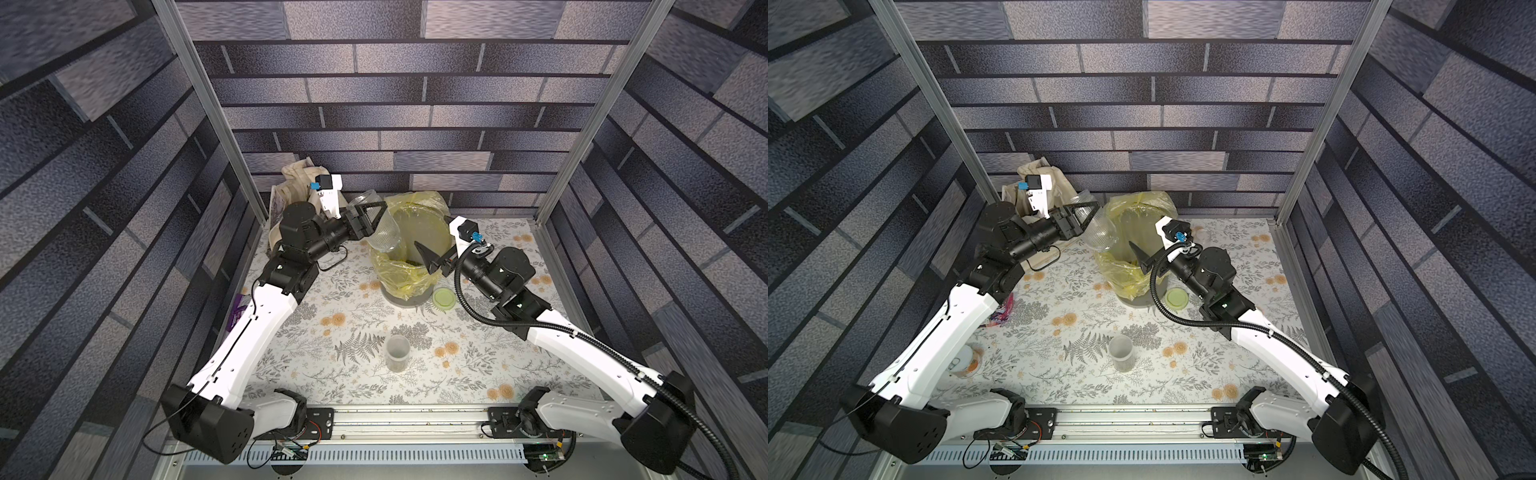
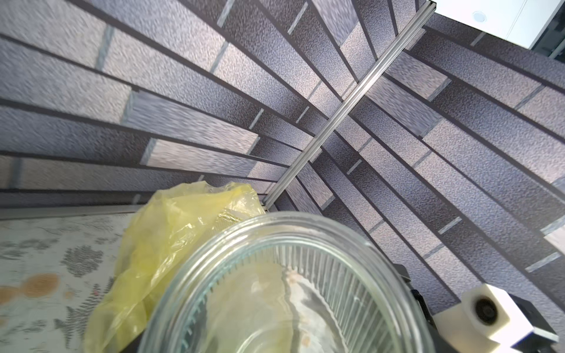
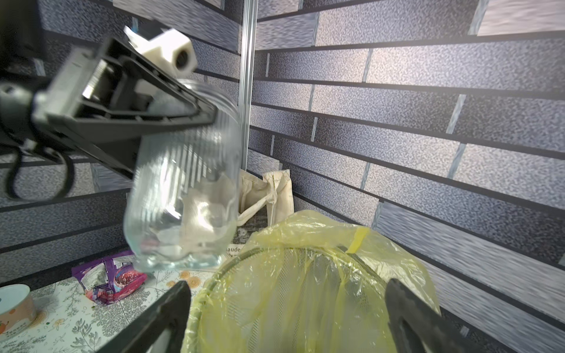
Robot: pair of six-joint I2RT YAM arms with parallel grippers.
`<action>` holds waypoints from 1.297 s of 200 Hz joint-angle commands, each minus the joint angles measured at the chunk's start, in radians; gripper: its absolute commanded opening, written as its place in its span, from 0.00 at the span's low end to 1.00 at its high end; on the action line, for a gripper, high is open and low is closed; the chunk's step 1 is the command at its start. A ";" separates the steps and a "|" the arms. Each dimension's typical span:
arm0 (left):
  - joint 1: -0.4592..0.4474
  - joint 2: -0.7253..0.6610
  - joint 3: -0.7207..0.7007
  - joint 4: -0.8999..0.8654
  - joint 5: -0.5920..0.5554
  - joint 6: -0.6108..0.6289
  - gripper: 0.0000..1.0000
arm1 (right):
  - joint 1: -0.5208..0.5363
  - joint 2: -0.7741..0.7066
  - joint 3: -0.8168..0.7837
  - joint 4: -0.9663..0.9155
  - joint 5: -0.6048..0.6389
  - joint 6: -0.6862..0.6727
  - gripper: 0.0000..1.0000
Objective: Empty moldy mung beans from jars
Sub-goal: Place the jar at the center of the board.
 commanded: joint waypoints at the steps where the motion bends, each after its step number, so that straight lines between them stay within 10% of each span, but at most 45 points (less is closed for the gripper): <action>1: 0.004 -0.087 0.034 -0.079 -0.129 0.172 0.53 | -0.010 -0.004 -0.021 -0.043 0.016 0.021 1.00; 59: 0.006 -0.186 -0.123 -0.082 -0.354 0.381 0.56 | -0.016 -0.078 -0.046 -0.090 -0.009 0.076 1.00; 149: -0.041 -0.232 -0.619 0.414 -0.651 0.595 0.56 | -0.016 -0.210 -0.099 -0.224 -0.058 0.140 1.00; 259: -0.009 0.132 -0.764 0.832 -0.722 0.578 0.58 | -0.016 -0.308 -0.200 -0.298 -0.160 0.137 1.00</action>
